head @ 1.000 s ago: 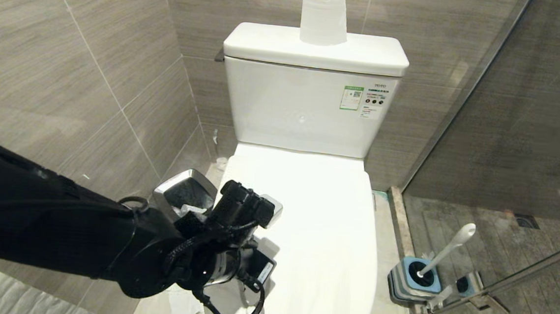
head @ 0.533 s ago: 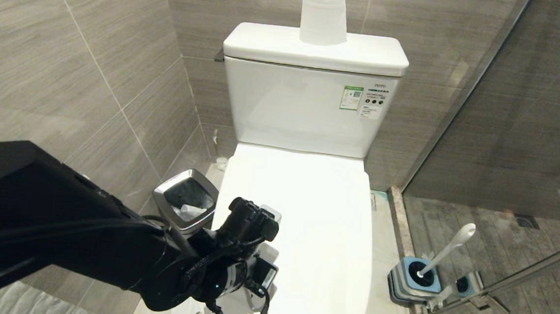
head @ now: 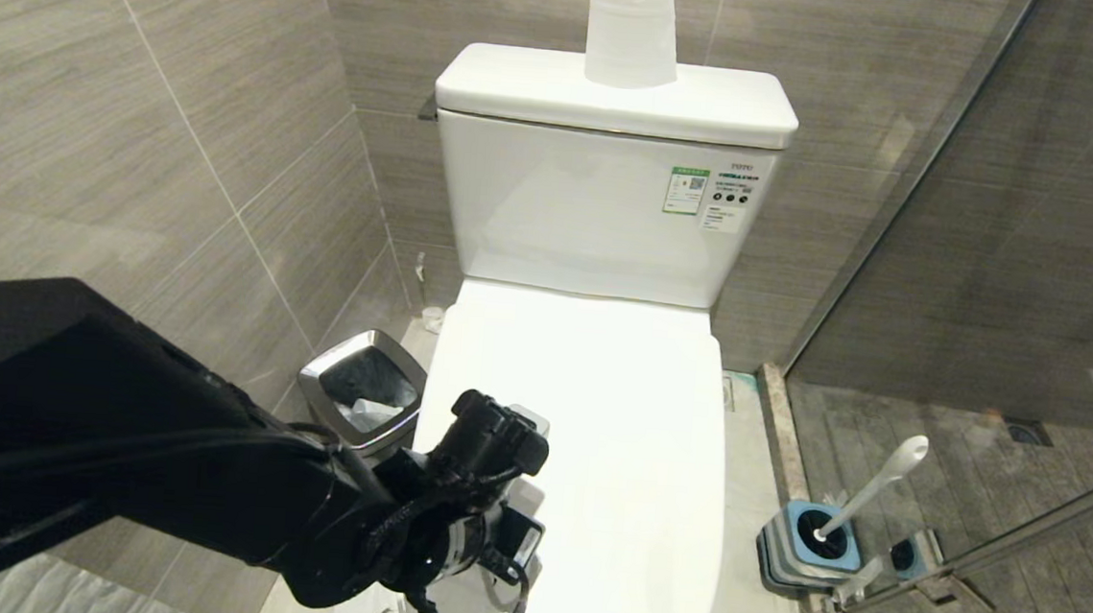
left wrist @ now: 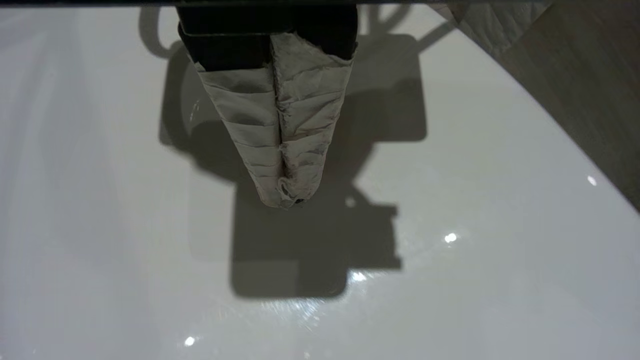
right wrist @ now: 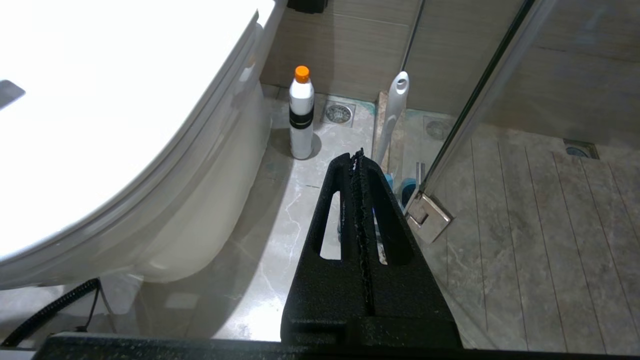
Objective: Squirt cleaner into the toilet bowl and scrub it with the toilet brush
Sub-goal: Close the toilet lid
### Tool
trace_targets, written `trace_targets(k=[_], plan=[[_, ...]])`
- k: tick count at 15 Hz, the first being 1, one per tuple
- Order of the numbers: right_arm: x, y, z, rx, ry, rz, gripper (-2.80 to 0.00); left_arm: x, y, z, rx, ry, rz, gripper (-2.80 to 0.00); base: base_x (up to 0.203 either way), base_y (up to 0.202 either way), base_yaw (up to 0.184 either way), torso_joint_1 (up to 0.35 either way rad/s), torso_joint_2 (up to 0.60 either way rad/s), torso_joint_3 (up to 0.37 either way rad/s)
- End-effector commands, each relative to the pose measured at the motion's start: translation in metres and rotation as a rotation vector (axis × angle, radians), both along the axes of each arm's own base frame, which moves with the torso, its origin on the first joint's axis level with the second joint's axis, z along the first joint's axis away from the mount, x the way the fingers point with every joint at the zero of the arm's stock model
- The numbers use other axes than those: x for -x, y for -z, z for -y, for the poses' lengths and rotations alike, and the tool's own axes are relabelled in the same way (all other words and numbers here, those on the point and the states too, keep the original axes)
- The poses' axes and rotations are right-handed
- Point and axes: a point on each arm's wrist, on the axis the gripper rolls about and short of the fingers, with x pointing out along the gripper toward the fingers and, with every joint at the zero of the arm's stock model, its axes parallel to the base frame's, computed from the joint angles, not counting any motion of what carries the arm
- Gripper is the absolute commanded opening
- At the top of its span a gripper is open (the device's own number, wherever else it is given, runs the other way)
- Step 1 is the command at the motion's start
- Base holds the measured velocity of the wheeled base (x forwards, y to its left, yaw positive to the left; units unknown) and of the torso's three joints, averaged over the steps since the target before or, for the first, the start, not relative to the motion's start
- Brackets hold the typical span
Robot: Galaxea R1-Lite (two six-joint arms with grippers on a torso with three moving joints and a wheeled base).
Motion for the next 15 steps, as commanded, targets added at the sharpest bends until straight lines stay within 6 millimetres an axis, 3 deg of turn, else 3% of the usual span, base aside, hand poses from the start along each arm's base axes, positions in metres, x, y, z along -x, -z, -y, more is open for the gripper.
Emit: trace_targets(k=[1, 10, 13, 15], plan=[[-0.001, 0.003, 0.000, 0.001, -0.001, -0.011, -2.80, 0.000, -0.026, -0.006, 0.057, -0.019, 0.053, -2.80, 0.000, 0.000, 0.000, 0.000, 0.00, 0.000], [-0.001, 0.003, 0.000, 0.001, -0.002, -0.011, -2.80, 0.025, -0.155, -0.047, 0.105, -0.126, 0.114, -2.80, 0.000, 0.000, 0.000, 0.000, 0.00, 0.000], [-0.001, 0.003, 0.000, 0.001, -0.001, -0.011, -2.80, 0.037, -0.191, -0.073, 0.130, -0.195, 0.177, -2.80, 0.000, 0.000, 0.000, 0.000, 0.00, 0.000], [-0.001, 0.003, 0.000, 0.001, -0.001, -0.011, -2.80, 0.029, -0.207, -0.104, 0.132, -0.316, 0.245, -2.80, 0.000, 0.000, 0.000, 0.000, 0.00, 0.000]])
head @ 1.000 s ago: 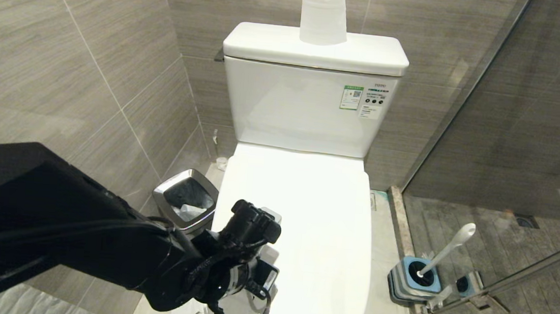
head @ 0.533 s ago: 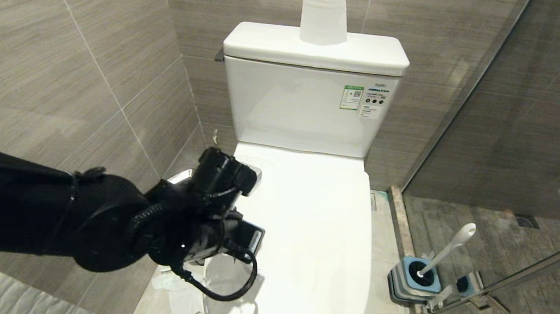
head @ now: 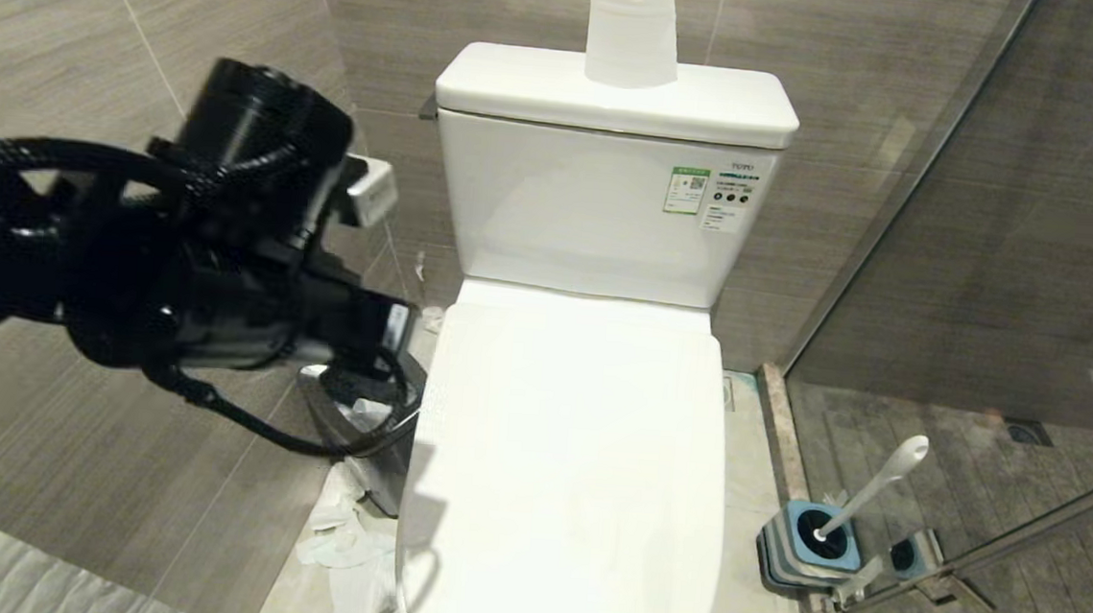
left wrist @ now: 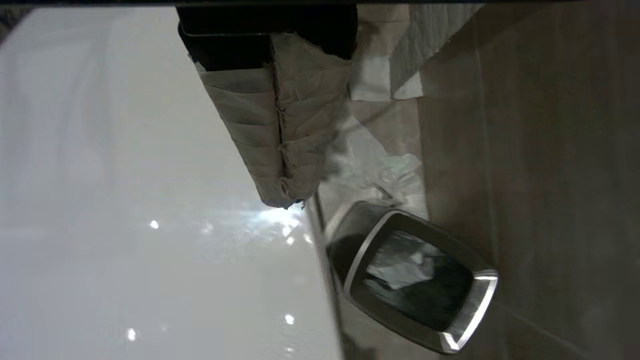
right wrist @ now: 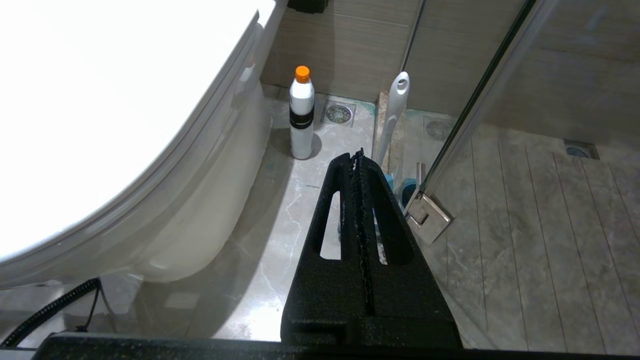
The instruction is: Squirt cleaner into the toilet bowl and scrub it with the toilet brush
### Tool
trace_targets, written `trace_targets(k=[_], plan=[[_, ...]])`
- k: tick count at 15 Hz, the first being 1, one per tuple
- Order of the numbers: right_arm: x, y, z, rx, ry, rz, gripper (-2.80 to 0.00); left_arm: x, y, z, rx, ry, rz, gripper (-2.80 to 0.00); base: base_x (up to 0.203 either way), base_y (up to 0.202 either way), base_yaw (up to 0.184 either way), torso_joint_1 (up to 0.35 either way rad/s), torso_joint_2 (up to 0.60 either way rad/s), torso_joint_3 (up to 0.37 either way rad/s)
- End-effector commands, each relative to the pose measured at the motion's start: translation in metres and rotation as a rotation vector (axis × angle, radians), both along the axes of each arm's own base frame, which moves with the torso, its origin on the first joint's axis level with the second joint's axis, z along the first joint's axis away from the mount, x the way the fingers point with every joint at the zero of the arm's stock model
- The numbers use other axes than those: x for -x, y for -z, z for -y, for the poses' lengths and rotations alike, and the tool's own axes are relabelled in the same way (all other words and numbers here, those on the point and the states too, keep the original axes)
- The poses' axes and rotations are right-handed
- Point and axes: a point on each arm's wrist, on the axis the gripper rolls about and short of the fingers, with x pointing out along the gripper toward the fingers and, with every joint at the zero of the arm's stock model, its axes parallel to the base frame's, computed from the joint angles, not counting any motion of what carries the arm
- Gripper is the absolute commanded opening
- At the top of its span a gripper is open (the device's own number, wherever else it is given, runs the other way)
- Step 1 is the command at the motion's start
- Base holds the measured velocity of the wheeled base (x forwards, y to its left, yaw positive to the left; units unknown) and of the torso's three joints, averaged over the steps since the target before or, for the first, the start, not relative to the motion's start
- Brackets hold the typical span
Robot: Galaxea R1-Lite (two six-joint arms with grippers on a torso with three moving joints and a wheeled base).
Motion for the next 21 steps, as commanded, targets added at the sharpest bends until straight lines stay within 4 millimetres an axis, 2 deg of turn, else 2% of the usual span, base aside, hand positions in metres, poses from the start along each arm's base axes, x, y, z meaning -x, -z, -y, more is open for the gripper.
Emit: trace_targets(k=[1, 2, 4, 9, 11, 14, 16, 21], plan=[[-0.001, 0.003, 0.000, 0.000, 0.000, -0.011, -2.80, 0.004, -0.027, -0.034, 0.046, -0.104, 0.089, -2.80, 0.000, 0.000, 0.000, 0.000, 0.00, 0.000], [-0.001, 0.003, 0.000, 0.000, 0.000, -0.011, -2.80, 0.010, -0.043, -0.052, 0.072, -0.155, 0.145, -2.80, 0.000, 0.000, 0.000, 0.000, 0.00, 0.000], [-0.001, 0.003, 0.000, 0.000, 0.000, -0.011, -2.80, 0.031, -0.068, -0.072, 0.117, -0.200, 0.235, -2.80, 0.000, 0.000, 0.000, 0.000, 0.00, 0.000], [-0.001, 0.003, 0.000, 0.000, 0.000, -0.011, -2.80, 0.098, -0.101, -0.100, 0.217, -0.163, 0.391, -2.80, 0.000, 0.000, 0.000, 0.000, 0.00, 0.000], [-0.001, 0.003, 0.000, 0.000, 0.000, -0.011, -2.80, 0.114, -0.107, -0.111, 0.240, -0.183, 0.431, -2.80, 0.000, 0.000, 0.000, 0.000, 0.00, 0.000], [-0.001, 0.003, 0.000, 0.000, 0.000, -0.011, -2.80, 0.135, -0.105, -0.127, 0.249, -0.235, 0.469, -2.80, 0.000, 0.000, 0.000, 0.000, 0.00, 0.000], [-0.001, 0.003, 0.000, 0.000, 0.000, -0.011, -2.80, 0.143, -0.107, -0.133, 0.260, -0.257, 0.496, -2.80, 0.000, 0.000, 0.000, 0.000, 0.00, 0.000], [-0.001, 0.003, 0.000, 0.000, 0.000, -0.011, -2.80, 0.190, -0.116, -0.147, 0.292, -0.107, 0.603, -2.80, 0.000, 0.000, 0.000, 0.000, 0.00, 0.000]])
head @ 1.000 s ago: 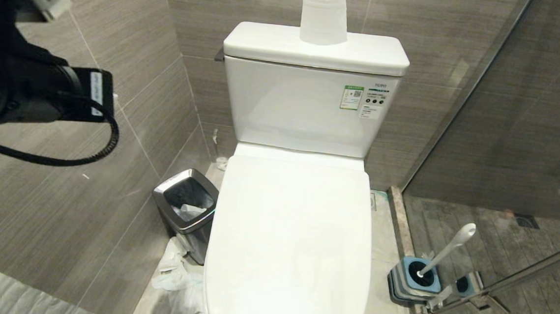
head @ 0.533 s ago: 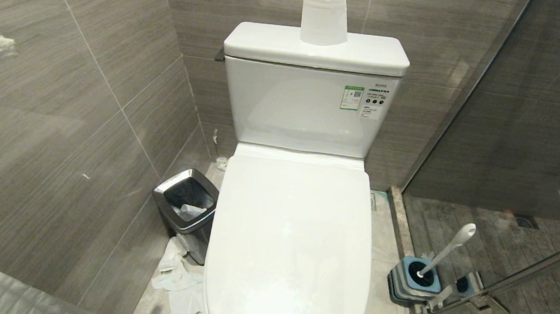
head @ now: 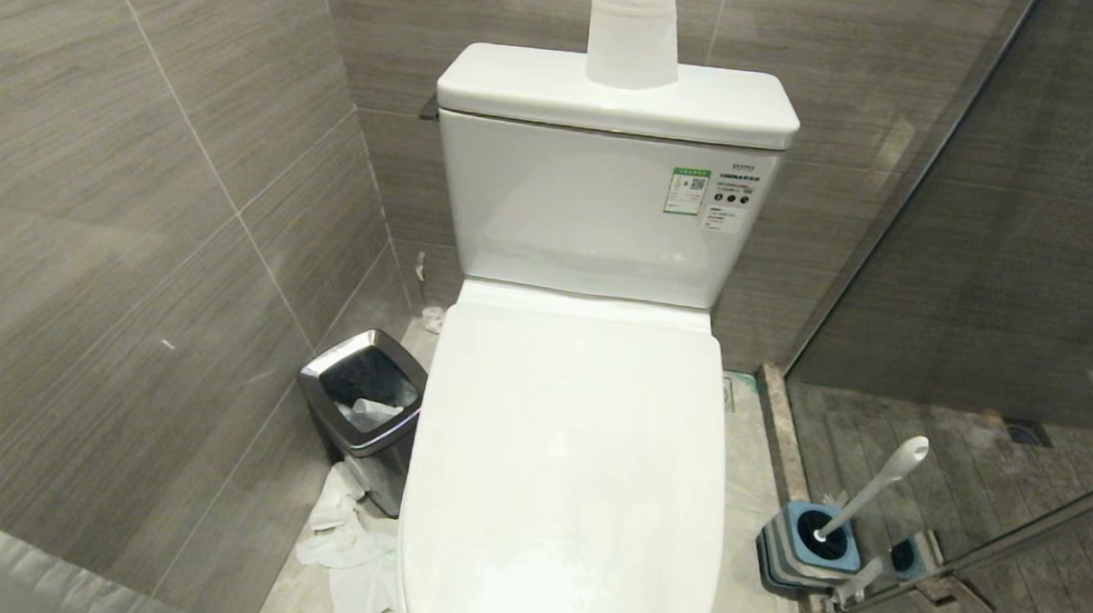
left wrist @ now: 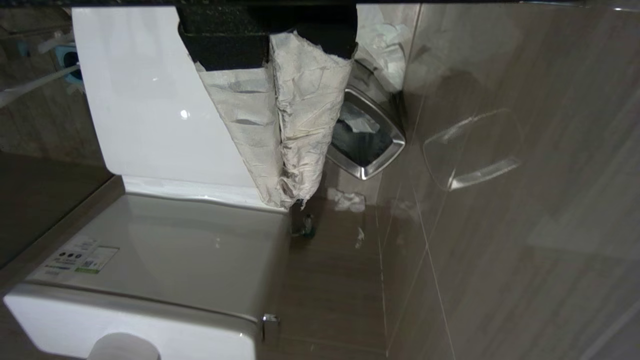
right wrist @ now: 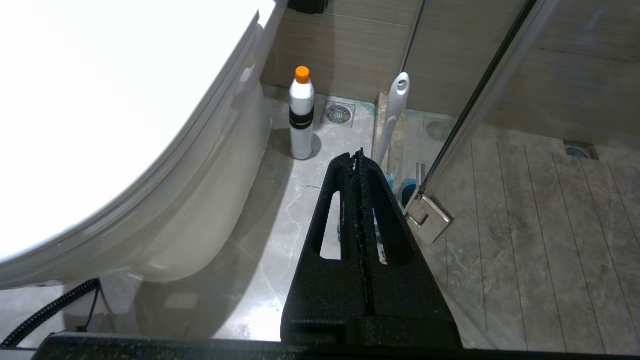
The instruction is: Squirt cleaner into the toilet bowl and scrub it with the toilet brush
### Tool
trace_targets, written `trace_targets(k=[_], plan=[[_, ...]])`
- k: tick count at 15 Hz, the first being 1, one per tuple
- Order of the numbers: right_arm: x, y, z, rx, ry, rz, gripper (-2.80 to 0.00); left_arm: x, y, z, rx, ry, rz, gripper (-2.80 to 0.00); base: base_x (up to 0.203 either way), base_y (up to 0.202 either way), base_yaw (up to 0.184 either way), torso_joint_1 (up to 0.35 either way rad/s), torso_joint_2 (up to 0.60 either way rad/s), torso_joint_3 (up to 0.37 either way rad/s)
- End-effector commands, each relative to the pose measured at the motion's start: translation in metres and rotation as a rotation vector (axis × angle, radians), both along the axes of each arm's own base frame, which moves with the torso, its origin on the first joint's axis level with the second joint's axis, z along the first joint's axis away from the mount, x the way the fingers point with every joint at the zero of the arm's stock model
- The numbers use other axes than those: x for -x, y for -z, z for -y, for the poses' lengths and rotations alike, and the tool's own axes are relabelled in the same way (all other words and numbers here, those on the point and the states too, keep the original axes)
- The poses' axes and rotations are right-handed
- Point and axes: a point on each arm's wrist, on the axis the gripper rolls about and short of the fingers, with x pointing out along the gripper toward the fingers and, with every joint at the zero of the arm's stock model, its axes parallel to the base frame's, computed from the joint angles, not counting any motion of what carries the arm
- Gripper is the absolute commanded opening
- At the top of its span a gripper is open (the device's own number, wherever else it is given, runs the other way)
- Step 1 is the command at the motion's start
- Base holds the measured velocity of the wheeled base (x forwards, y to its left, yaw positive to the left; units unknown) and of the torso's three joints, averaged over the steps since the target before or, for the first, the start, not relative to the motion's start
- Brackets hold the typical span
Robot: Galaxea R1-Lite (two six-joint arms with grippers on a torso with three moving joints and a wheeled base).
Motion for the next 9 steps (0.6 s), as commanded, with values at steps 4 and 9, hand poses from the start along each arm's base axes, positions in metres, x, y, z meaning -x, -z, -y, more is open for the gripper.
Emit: trace_targets(k=[4, 9], plan=[[-0.001, 0.003, 0.000, 0.000, -0.001, -0.011, -2.80, 0.060, 0.001, -0.019, 0.012, -0.112, 0.115, -2.80, 0.000, 0.000, 0.000, 0.000, 0.00, 0.000], [-0.001, 0.003, 0.000, 0.000, -0.001, -0.011, -2.80, 0.115, 0.018, -0.018, -0.011, -0.289, 0.182, -2.80, 0.000, 0.000, 0.000, 0.000, 0.00, 0.000]])
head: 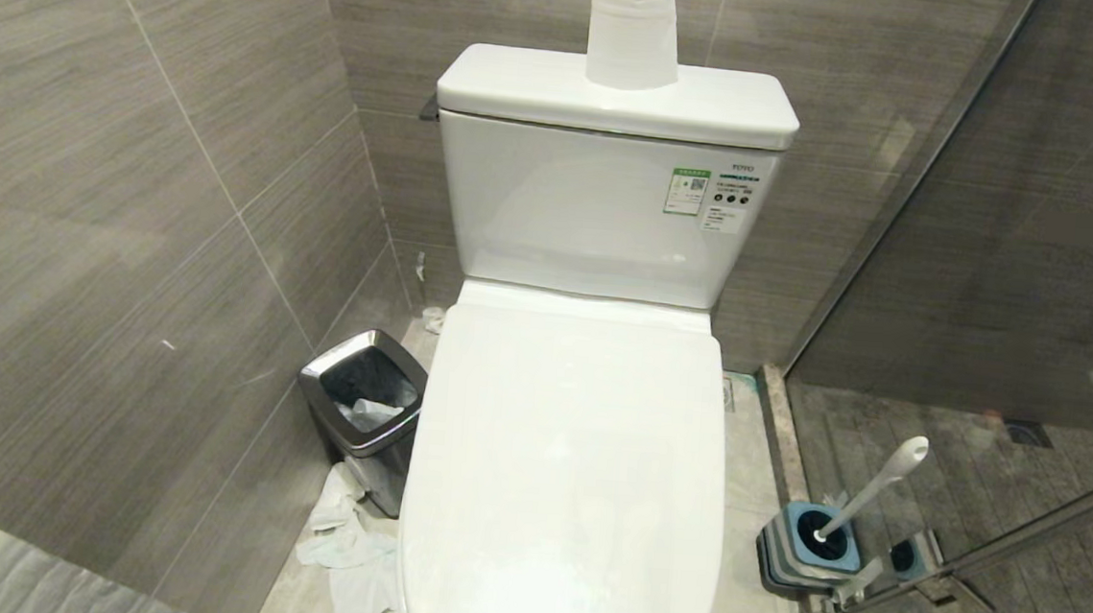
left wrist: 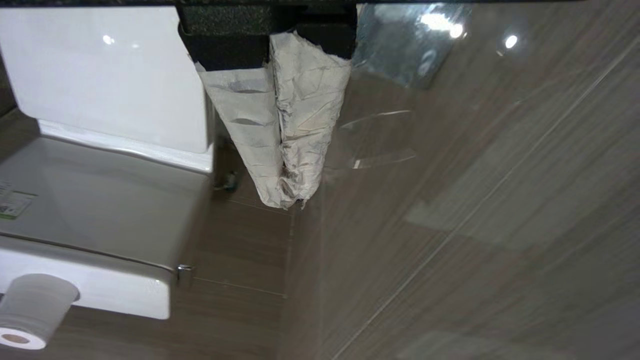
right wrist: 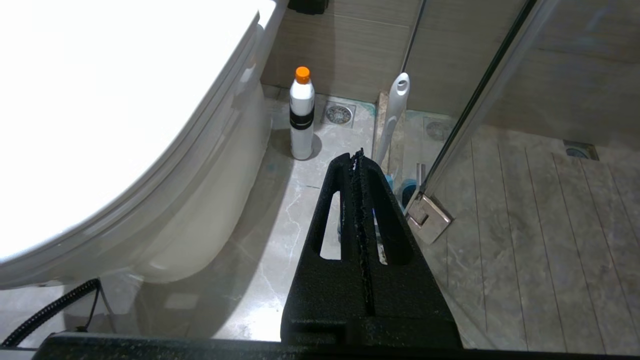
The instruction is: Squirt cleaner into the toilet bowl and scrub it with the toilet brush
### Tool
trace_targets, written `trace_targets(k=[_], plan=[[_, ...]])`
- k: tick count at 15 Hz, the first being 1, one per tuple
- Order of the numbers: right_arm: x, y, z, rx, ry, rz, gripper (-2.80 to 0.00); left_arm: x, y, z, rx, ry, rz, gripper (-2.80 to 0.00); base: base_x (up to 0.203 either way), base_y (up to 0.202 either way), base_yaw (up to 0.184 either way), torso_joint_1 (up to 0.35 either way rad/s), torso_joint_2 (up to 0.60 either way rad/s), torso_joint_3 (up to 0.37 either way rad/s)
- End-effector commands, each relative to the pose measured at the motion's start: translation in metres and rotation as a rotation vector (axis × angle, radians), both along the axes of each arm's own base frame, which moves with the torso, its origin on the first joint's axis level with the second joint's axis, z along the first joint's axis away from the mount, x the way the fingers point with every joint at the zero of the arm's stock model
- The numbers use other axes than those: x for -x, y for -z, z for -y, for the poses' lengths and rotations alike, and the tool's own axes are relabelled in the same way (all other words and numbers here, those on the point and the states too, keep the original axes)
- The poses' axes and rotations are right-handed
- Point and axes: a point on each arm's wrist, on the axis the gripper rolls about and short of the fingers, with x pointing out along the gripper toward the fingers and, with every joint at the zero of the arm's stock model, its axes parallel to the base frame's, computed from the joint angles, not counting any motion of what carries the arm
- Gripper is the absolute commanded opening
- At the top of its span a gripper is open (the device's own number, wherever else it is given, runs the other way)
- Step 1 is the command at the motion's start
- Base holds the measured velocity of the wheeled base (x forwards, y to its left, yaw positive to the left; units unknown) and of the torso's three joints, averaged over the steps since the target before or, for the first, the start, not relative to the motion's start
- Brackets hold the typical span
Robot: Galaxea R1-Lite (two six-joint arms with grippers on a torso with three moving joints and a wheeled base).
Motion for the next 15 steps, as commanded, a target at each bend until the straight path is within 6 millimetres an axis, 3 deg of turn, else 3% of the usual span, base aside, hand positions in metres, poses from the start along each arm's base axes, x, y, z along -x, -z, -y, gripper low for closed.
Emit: trace_targets(k=[1, 8, 10, 15], plan=[[-0.001, 0.003, 0.000, 0.001, -0.002, -0.011, -2.80, 0.027, 0.015, 0.002, -0.010, -0.033, 0.040, -2.80, 0.000, 0.000, 0.000, 0.000, 0.00, 0.000], [-0.001, 0.003, 0.000, 0.001, -0.001, -0.011, -2.80, 0.069, 0.084, 0.004, -0.153, 0.012, 0.052, -2.80, 0.000, 0.000, 0.000, 0.000, 0.00, 0.000], [-0.001, 0.003, 0.000, 0.001, 0.000, -0.011, -2.80, 0.070, 0.110, 0.007, -0.191, 0.013, 0.020, -2.80, 0.000, 0.000, 0.000, 0.000, 0.00, 0.000], [-0.001, 0.003, 0.000, 0.001, 0.000, -0.011, -2.80, 0.074, 0.150, 0.006, -0.247, 0.034, 0.007, -2.80, 0.000, 0.000, 0.000, 0.000, 0.00, 0.000]])
